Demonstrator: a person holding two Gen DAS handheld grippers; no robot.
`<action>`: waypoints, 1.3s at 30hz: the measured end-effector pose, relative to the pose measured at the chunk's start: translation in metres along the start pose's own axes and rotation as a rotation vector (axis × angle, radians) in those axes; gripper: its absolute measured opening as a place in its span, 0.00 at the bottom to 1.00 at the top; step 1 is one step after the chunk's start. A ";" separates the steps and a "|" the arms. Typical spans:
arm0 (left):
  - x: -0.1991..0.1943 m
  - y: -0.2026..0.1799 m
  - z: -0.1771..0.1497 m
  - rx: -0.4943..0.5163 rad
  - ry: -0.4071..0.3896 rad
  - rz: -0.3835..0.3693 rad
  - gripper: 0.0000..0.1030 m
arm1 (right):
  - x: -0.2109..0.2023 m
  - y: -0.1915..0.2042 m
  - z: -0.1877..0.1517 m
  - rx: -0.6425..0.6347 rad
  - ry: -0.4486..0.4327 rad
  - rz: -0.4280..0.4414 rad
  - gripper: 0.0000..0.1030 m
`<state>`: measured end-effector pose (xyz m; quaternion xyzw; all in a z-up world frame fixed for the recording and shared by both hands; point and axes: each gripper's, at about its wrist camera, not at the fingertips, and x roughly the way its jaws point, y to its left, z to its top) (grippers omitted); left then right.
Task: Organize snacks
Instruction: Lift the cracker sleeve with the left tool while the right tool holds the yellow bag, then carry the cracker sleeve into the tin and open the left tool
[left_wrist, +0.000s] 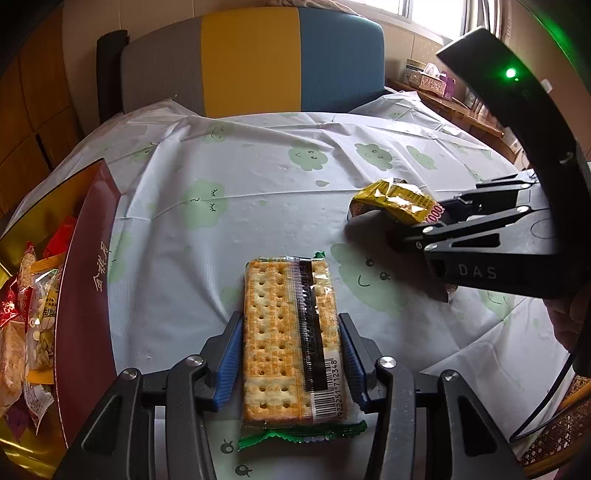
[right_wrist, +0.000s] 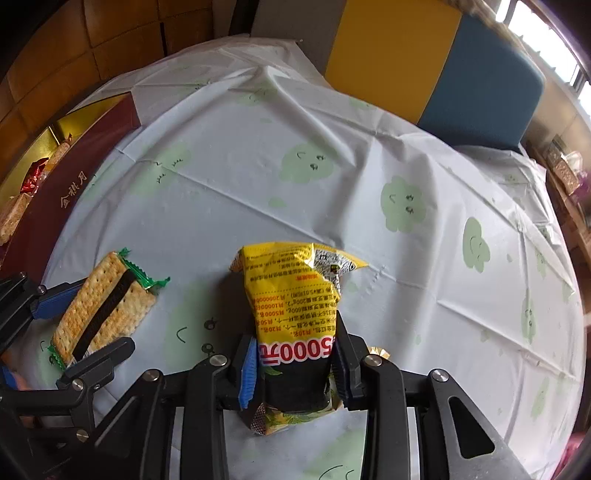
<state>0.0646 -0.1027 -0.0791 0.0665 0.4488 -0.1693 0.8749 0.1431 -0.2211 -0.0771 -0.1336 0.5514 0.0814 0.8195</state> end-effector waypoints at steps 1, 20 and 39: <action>0.000 0.000 0.000 0.002 -0.001 0.001 0.48 | 0.000 0.000 0.000 0.004 0.001 0.003 0.34; -0.001 -0.003 0.000 0.002 -0.009 0.033 0.47 | 0.003 0.011 -0.004 -0.073 -0.018 -0.035 0.35; -0.055 0.001 0.016 -0.024 -0.054 0.002 0.47 | 0.001 0.014 -0.006 -0.082 -0.027 -0.043 0.34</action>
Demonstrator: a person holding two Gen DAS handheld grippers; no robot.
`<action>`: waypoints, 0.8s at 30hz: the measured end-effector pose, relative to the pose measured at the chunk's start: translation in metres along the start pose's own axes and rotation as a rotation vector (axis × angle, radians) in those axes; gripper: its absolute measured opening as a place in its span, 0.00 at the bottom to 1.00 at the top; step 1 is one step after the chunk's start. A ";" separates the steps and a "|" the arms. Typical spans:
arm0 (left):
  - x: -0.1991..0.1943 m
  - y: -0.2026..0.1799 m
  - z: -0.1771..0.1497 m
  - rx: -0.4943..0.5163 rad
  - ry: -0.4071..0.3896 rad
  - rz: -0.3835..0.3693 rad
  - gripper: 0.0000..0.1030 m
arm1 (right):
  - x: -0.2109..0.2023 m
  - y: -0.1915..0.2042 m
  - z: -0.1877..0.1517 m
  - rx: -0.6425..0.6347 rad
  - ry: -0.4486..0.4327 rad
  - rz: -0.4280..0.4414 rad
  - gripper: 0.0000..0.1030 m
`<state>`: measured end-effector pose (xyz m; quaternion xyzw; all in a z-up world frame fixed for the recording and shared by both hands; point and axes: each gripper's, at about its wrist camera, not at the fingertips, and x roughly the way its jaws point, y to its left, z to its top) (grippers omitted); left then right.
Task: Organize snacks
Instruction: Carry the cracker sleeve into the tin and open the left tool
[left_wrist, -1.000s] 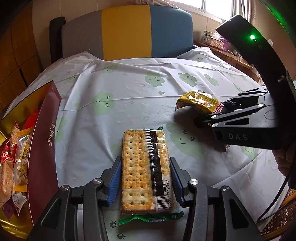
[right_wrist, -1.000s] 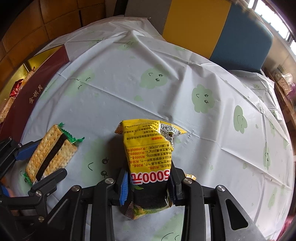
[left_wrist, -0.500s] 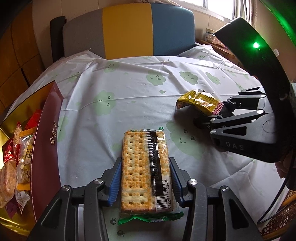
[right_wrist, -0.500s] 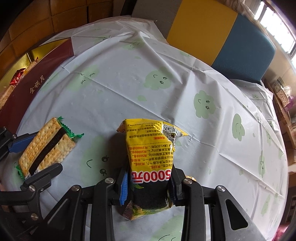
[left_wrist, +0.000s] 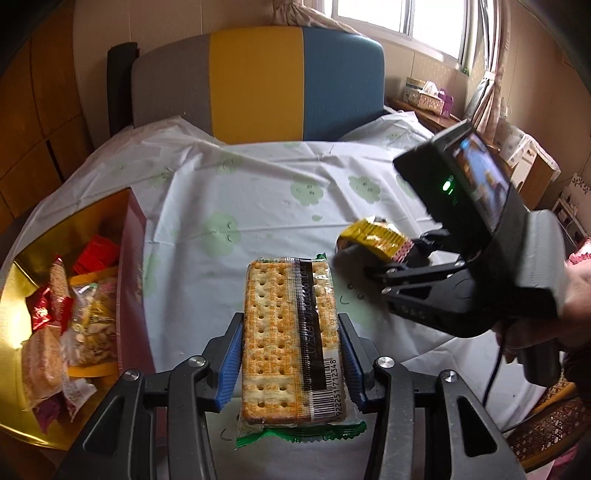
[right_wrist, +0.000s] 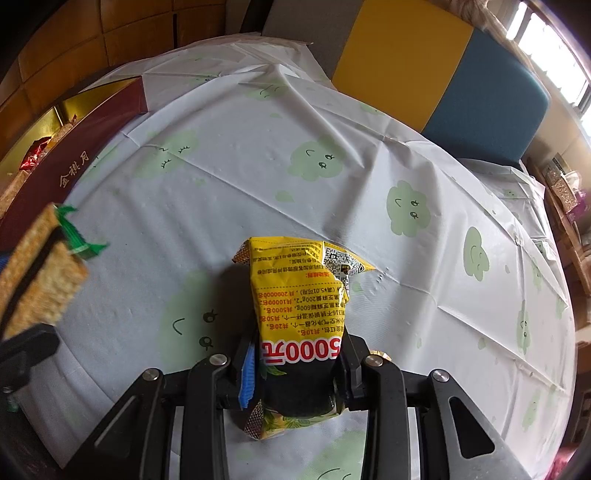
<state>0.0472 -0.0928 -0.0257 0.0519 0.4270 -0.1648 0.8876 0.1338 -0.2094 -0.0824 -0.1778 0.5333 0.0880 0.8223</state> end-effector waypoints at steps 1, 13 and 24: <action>-0.003 0.000 0.000 -0.001 -0.006 -0.001 0.47 | 0.000 0.000 0.000 0.000 0.000 0.000 0.34; -0.037 0.017 0.009 -0.034 -0.057 -0.007 0.47 | -0.001 0.001 -0.001 -0.008 -0.004 -0.008 0.34; -0.053 0.081 0.012 -0.190 -0.053 -0.007 0.47 | -0.001 0.001 -0.001 -0.007 -0.008 -0.009 0.34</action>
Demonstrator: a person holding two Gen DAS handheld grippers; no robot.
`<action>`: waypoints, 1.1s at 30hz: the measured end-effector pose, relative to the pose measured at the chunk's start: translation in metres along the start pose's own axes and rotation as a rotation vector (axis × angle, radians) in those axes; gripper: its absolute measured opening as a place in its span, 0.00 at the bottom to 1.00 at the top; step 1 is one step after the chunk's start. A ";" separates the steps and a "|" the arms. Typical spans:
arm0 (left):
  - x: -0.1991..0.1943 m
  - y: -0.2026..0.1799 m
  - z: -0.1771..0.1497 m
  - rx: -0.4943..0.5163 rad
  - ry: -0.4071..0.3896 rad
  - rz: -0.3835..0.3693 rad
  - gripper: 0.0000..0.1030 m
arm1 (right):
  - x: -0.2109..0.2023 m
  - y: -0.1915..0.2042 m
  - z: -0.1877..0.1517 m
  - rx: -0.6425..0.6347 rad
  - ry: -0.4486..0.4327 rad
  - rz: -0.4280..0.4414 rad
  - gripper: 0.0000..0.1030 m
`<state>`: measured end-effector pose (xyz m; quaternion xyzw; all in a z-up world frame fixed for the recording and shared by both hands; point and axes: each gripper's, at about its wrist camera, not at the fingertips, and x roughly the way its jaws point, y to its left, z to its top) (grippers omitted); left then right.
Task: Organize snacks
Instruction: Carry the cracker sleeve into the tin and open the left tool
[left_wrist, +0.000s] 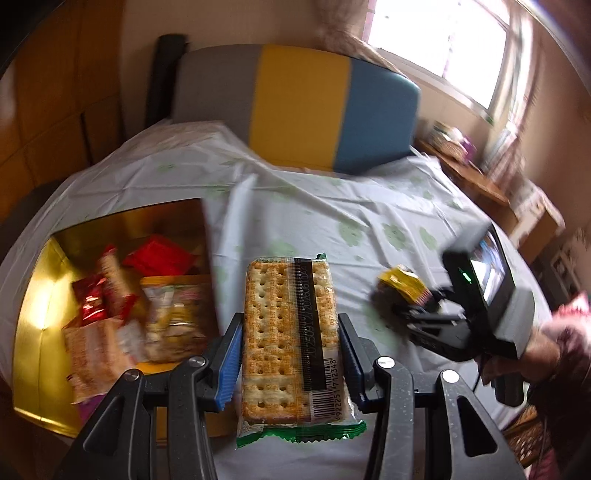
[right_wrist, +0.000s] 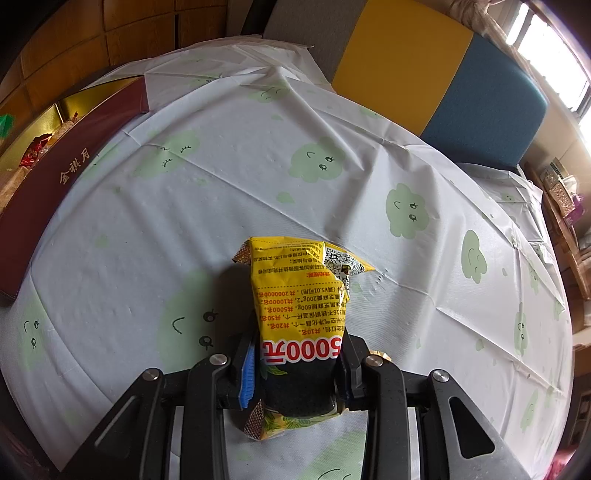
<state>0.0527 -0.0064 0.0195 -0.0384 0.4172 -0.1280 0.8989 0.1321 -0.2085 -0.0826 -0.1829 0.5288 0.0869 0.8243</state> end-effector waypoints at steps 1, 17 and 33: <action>-0.004 0.013 0.002 -0.031 -0.003 0.007 0.47 | 0.000 0.000 0.000 0.001 -0.001 0.000 0.34; -0.044 0.204 -0.013 -0.522 -0.036 0.113 0.47 | 0.000 0.002 0.000 0.008 -0.001 -0.017 0.34; 0.066 0.168 0.045 -0.428 0.110 0.033 0.47 | 0.000 0.001 0.000 0.014 -0.002 -0.018 0.34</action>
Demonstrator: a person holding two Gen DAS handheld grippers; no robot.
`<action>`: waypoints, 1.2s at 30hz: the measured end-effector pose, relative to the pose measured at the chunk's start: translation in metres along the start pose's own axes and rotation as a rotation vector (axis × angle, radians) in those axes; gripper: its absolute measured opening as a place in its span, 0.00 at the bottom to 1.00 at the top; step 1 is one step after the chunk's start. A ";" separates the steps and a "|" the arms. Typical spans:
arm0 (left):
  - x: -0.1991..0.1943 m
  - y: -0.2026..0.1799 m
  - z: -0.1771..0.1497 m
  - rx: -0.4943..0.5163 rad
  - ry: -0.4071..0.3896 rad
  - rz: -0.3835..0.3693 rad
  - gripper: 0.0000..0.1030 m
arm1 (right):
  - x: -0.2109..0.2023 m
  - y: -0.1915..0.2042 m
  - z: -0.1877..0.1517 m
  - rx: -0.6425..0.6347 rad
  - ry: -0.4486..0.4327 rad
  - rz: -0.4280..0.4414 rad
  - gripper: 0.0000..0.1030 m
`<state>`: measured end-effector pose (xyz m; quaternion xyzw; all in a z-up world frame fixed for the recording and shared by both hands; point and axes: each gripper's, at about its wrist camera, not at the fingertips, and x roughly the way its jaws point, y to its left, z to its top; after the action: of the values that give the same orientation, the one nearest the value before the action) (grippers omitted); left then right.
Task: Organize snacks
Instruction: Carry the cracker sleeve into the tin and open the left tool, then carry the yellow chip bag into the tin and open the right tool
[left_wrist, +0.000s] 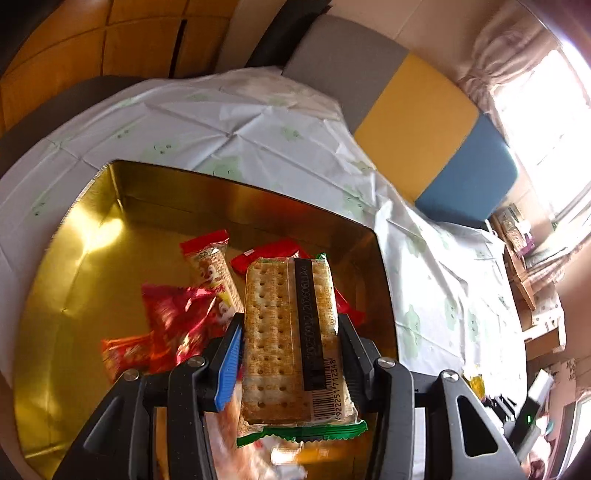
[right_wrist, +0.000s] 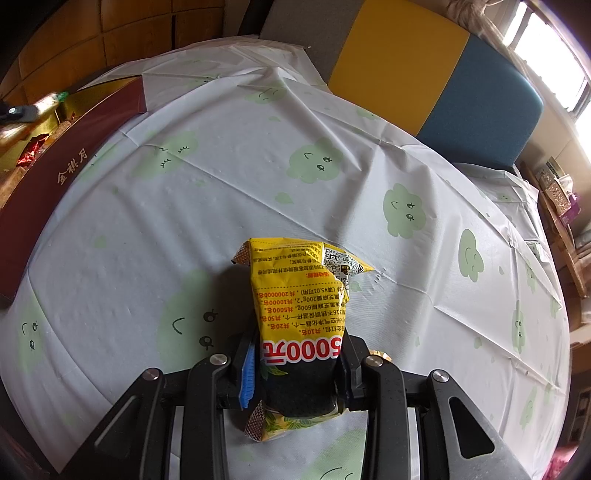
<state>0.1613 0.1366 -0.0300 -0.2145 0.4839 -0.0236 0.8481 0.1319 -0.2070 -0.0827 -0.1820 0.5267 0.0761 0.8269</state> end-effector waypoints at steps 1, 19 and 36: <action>0.005 0.000 0.002 -0.002 0.009 0.000 0.47 | 0.000 0.000 0.000 0.000 0.000 0.000 0.34; 0.003 0.000 0.005 0.030 -0.007 0.069 0.62 | 0.000 0.000 0.000 -0.003 0.001 -0.006 0.34; -0.074 -0.002 -0.066 0.170 -0.168 0.232 0.62 | -0.002 -0.002 0.004 0.001 0.024 -0.013 0.34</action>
<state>0.0674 0.1309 0.0019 -0.0857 0.4290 0.0516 0.8978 0.1351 -0.2070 -0.0795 -0.1861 0.5352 0.0684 0.8211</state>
